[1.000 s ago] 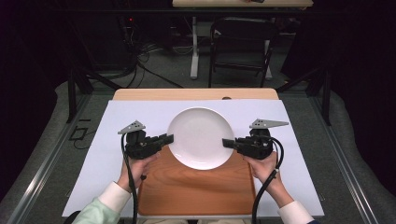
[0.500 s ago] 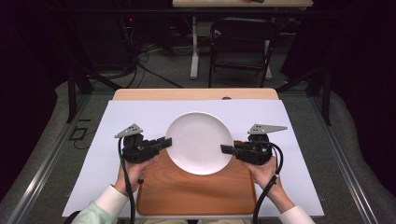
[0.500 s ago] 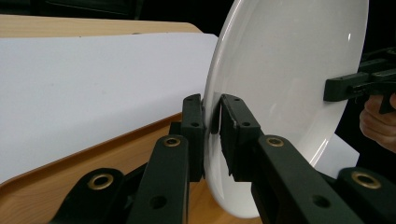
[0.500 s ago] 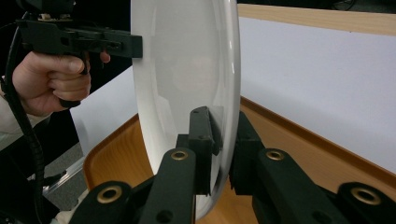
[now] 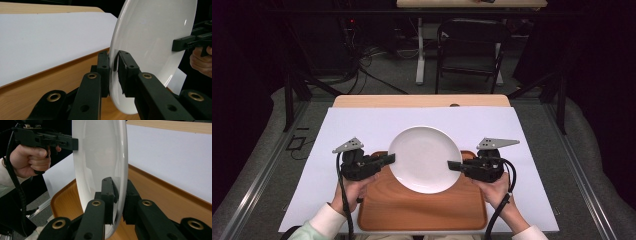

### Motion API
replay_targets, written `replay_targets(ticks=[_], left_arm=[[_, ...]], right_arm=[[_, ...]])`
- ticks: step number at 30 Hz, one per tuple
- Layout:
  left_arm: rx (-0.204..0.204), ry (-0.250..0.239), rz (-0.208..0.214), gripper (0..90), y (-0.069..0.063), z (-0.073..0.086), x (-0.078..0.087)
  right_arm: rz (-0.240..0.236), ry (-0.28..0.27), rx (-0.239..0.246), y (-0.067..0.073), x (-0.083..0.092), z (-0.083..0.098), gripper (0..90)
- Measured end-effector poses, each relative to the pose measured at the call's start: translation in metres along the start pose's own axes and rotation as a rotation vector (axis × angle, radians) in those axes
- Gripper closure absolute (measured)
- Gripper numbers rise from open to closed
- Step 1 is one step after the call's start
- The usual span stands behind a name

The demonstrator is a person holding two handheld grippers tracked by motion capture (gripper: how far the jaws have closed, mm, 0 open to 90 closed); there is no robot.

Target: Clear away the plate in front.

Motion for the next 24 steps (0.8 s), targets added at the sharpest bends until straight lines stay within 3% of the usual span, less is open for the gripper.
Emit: replay_targets(ticks=[24], left_arm=[[-0.004, 0.055, 0.028, 79.8, -0.005, 0.019, 0.01]], right_arm=[[-0.041, 0.05, -0.029, 0.014, -0.003, 0.019, 82.9]])
Point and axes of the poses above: each handheld gripper's, and its own axes: x roughly backward along the jaws, z roughly out of its underside, y roughly to its left, the point moved 5 cm from there along -x, roughly forward along the jaws, and after that the axes turned 13 degrees about -z, right-handed, at the moved point
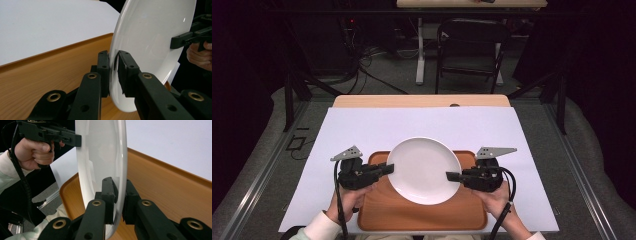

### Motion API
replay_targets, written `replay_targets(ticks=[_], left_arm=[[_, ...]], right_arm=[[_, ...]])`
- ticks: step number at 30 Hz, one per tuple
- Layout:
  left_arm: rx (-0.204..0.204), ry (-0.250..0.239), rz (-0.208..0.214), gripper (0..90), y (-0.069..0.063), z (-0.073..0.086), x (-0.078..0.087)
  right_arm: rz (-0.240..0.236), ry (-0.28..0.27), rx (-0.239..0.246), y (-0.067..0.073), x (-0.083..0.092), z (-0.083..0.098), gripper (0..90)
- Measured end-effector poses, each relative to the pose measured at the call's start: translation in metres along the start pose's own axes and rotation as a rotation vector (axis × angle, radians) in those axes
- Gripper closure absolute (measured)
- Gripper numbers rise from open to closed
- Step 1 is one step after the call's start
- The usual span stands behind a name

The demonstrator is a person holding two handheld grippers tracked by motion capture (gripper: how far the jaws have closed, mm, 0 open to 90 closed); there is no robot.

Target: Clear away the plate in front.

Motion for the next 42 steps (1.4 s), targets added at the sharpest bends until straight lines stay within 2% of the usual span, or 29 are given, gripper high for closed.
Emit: replay_targets(ticks=[3, 10, 18, 23, 28, 35, 42], left_arm=[[-0.008, -0.002, -0.007, 79.9, -0.001, 0.001, 0.002], [-0.003, 0.012, 0.008, 79.9, -0.003, 0.006, 0.004], [0.005, 0.064, 0.011, 80.0, -0.002, 0.016, 0.002], [0.005, 0.08, -0.005, 79.8, -0.001, 0.021, 0.002], [0.014, 0.093, -0.008, 79.9, 0.001, 0.025, 0.003], [0.01, 0.136, -0.018, 79.9, 0.002, 0.033, 0.001], [0.011, 0.152, -0.015, 79.9, 0.001, 0.036, 0.0]], right_arm=[[-0.004, 0.007, -0.001, 0.002, -0.001, 0.003, 82.9], [-0.01, 0.016, -0.004, 0.006, 0.0, 0.007, 83.2], [-0.021, 0.046, -0.046, 0.005, -0.003, 0.016, 83.1], [-0.029, 0.079, -0.081, 0.004, -0.008, 0.023, 82.9], [-0.028, 0.11, -0.098, 0.003, -0.013, 0.027, 82.5], [-0.024, 0.145, -0.127, 0.0, -0.019, 0.033, 81.9], [-0.021, 0.152, -0.142, -0.003, -0.019, 0.036, 81.8]])
Point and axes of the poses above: each handheld gripper's, and its own axes: x roughly backward along the jaws, z roughly out of its underside, y roughly to its left, the point moved 5 cm from there along -x, roughly forward along the jaws, and after that the axes turned 13 degrees about -z, right-handed, at the moved point
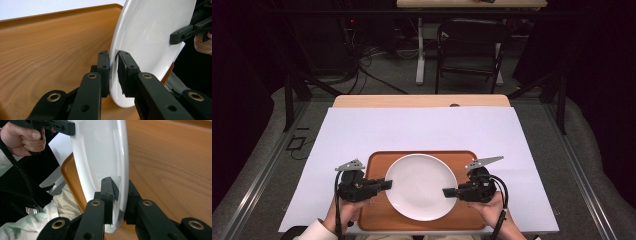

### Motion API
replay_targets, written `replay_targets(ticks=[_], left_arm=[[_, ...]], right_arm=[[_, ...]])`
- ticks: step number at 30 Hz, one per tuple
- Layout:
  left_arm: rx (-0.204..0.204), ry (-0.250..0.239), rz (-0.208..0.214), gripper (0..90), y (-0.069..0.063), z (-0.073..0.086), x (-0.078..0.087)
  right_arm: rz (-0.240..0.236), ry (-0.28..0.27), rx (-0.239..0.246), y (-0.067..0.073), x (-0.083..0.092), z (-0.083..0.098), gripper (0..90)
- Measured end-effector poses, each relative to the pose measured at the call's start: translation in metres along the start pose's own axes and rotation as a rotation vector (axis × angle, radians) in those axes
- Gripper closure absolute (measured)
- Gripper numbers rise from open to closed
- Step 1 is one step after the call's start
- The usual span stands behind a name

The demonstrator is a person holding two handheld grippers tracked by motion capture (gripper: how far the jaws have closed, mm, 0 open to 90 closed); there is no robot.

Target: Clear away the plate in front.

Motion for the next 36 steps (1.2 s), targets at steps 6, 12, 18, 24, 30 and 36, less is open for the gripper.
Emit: replay_targets(ticks=[6, 12, 18, 24, 30, 36], left_arm=[[0.001, 0.03, -0.007, 79.9, -0.001, 0.004, -0.002], [-0.013, 0.074, -0.021, 79.7, 0.001, 0.009, -0.005], [-0.01, 0.115, -0.05, 79.3, 0.006, 0.013, -0.012], [-0.006, 0.133, -0.076, 77.9, 0.009, 0.013, -0.021], [0.003, 0.145, -0.096, 75.1, 0.012, 0.014, -0.029], [-0.007, 0.151, -0.129, 72.9, 0.012, 0.016, -0.035]], right_arm=[[0.001, 0.016, -0.019, -0.001, -0.001, 0.004, 81.4], [0.016, 0.052, -0.042, -0.005, -0.008, 0.008, 80.5], [0.037, 0.083, -0.046, -0.009, -0.015, 0.009, 78.7], [0.059, 0.105, -0.057, -0.017, -0.02, 0.011, 75.7], [0.086, 0.12, -0.073, -0.028, -0.027, 0.009, 70.0], [0.119, 0.147, -0.076, -0.033, -0.032, 0.009, 64.6]])
Point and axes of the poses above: each handheld gripper's, and its own axes: x roughly backward along the jaws, z roughly out of its underside, y roughly to its left, the point moved 5 cm from there along -x, roughly forward along the jaws, and after that the axes turned 13 degrees about -z, right-handed, at the moved point
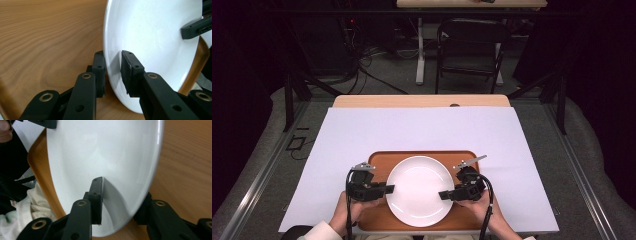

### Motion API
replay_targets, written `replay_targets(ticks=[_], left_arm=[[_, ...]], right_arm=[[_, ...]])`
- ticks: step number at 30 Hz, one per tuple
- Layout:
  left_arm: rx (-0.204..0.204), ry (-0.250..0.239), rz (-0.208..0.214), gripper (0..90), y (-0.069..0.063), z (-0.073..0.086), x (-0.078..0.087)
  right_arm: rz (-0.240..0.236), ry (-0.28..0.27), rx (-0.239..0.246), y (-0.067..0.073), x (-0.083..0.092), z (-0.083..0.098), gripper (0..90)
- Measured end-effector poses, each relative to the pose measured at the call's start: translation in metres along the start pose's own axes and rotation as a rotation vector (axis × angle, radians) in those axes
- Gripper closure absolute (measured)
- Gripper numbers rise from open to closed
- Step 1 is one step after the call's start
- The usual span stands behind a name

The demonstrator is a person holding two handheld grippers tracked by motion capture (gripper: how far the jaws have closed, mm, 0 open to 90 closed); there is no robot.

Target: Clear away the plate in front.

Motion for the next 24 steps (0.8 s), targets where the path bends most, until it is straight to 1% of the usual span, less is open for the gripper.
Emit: replay_targets(ticks=[3, 4, 7, 9, 12, 13, 19, 21, 22, 23, 24], left_arm=[[0.003, 0.015, -0.009, 71.5, 0.001, 0.0, -0.003], [0.008, 0.015, -0.011, 71.5, 0.001, 0.0, -0.004], [0.005, 0.014, -0.016, 71.2, 0.001, -0.001, -0.005], [0.003, 0.021, -0.026, 70.7, 0.001, -0.001, -0.006], [0.012, 0.036, -0.035, 69.7, 0.002, 0.0, -0.008], [0.013, 0.038, -0.038, 69.4, 0.003, 0.0, -0.009], [0.011, 0.043, -0.052, 68.6, 0.003, -0.001, -0.012], [0.004, 0.047, -0.057, 68.2, 0.003, 0.0, -0.012], [-0.003, 0.051, -0.059, 68.1, 0.003, 0.0, -0.012], [-0.004, 0.061, -0.067, 67.5, 0.003, 0.001, -0.013], [-0.004, 0.061, -0.067, 67.3, 0.003, 0.001, -0.013]], right_arm=[[0.033, 0.014, -0.002, -0.001, -0.004, -0.002, 60.6], [0.033, 0.014, -0.002, -0.001, -0.004, -0.002, 60.6], [0.039, 0.02, -0.008, -0.003, -0.006, -0.002, 58.0], [0.048, 0.041, -0.009, -0.005, -0.009, -0.002, 55.1], [0.047, 0.056, -0.018, -0.005, -0.013, -0.001, 52.5], [0.052, 0.06, -0.006, -0.005, -0.014, -0.002, 51.6], [0.068, 0.068, -0.005, -0.005, -0.017, -0.004, 48.3], [0.071, 0.073, -0.008, -0.005, -0.018, -0.004, 46.5], [0.074, 0.077, -0.001, -0.005, -0.019, -0.003, 45.2], [0.096, 0.091, 0.004, -0.006, -0.019, -0.003, 42.8], [0.096, 0.091, 0.004, -0.006, -0.019, -0.003, 42.8]])
Point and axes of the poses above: each handheld gripper's, and its own axes: x roughly backward along the jaws, z roughly out of its underside, y roughly to its left, the point moved 5 cm from there along -x, roughly forward along the jaws, and after that the axes turned 13 degrees about -z, right-handed, at the moved point
